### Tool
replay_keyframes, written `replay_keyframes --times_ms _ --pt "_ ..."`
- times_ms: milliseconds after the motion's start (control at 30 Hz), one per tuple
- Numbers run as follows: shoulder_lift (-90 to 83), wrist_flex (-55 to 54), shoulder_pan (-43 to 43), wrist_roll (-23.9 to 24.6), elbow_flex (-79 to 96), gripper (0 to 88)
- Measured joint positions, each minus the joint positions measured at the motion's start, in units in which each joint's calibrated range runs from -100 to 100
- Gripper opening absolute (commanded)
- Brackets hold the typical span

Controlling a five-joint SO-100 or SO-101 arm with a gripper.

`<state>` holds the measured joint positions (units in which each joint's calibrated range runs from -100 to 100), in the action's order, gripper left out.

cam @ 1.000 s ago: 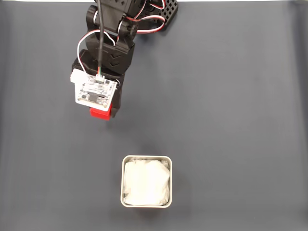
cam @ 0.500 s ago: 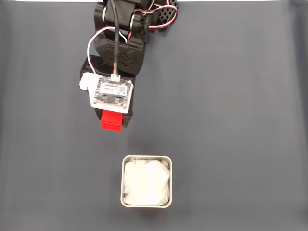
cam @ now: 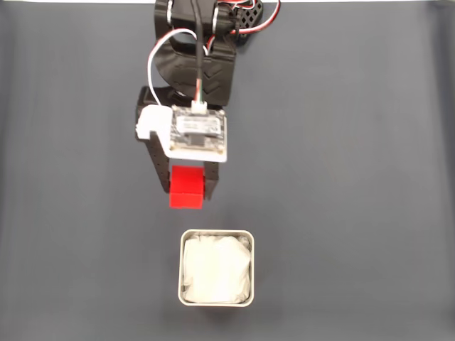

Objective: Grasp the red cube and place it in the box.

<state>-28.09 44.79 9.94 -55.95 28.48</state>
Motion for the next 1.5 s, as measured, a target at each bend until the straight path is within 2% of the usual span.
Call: replay_keyframes --times_ms 533,1500 --pt "11.8 0.0 -4.1 0.8 -13.5 2.3" --pt "26.4 0.0 -5.3 3.7 -28.6 1.9"
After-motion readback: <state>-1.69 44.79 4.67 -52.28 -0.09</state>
